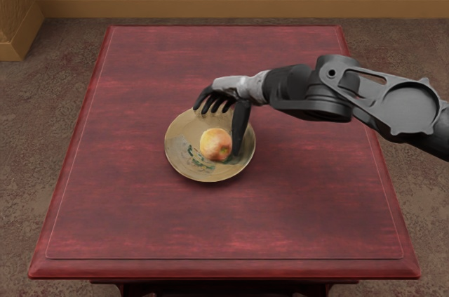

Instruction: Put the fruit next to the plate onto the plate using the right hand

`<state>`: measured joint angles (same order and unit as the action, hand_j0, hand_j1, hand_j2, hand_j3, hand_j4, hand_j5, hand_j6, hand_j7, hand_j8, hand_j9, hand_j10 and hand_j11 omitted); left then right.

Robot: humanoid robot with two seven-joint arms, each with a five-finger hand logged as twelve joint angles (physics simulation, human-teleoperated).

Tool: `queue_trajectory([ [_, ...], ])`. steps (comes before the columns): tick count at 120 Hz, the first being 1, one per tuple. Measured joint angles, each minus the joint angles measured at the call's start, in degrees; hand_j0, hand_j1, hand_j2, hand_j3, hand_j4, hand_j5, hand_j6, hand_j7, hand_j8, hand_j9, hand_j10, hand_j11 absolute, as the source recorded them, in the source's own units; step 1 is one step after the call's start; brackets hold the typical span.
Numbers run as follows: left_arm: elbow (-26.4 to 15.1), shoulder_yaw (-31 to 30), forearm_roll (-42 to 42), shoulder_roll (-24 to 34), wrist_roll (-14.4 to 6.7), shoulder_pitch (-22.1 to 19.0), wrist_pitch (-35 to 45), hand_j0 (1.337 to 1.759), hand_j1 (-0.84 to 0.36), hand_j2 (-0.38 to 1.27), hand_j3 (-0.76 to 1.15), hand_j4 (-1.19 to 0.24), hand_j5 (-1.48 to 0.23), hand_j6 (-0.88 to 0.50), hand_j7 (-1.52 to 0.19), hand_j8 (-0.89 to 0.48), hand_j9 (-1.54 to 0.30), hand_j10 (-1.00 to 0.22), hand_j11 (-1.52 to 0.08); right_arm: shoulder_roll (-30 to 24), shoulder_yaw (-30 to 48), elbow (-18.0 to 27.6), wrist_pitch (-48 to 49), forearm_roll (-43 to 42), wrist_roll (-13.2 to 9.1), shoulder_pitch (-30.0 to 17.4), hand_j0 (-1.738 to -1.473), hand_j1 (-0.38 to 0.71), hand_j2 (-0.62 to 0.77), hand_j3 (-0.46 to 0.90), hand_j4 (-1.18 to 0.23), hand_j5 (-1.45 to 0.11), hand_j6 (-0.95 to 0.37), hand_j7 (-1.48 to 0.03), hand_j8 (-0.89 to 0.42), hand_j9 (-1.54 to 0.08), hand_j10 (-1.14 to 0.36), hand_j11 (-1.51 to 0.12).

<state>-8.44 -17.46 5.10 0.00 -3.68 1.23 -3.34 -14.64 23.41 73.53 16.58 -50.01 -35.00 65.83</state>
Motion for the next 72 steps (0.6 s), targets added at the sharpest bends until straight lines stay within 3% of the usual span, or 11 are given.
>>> queue_trajectory([
  [13,0.0,0.0,0.0,0.0,0.0,0.0,0.0,1.658,0.06,0.05,0.0,-0.24,-0.32,-0.24,-0.32,-0.24,-0.32,-0.24,-0.32,-1.5,1.3,0.3,0.7,3.2,0.0,0.1,-1.658,-0.21,0.11,0.0,-0.2,-0.26,-0.2,-0.25,-0.14,-0.26,-0.12,-0.26],
  [28,0.0,0.0,0.0,0.0,0.0,0.0,0.0,1.658,0.06,0.05,0.0,-0.24,-0.32,-0.24,-0.32,-0.24,-0.32,-0.24,-0.32,-9.7,5.9,2.3,8.3,15.9,0.0,0.2,-1.658,-0.26,0.06,0.0,-0.12,-0.16,-0.12,-0.16,-0.09,-0.16,-0.08,-0.16],
  [53,0.0,0.0,0.0,0.0,0.0,0.0,0.0,1.658,0.06,0.05,0.0,-0.24,-0.32,-0.24,-0.32,-0.24,-0.32,-0.24,-0.32,-25.5,9.0,0.1,17.0,40.7,0.0,-0.3,-1.658,-0.29,0.02,0.0,-0.06,-0.08,-0.06,-0.08,-0.05,-0.08,-0.05,-0.08],
  [72,-0.1,0.1,0.0,0.0,0.0,0.0,0.0,1.658,0.06,0.05,0.0,-0.24,-0.32,-0.24,-0.32,-0.24,-0.32,-0.24,-0.32,-30.7,9.2,-0.7,18.1,48.5,0.0,-1.2,-1.658,-0.3,0.0,0.0,-0.05,-0.06,-0.05,-0.06,-0.04,-0.06,-0.04,-0.06],
])
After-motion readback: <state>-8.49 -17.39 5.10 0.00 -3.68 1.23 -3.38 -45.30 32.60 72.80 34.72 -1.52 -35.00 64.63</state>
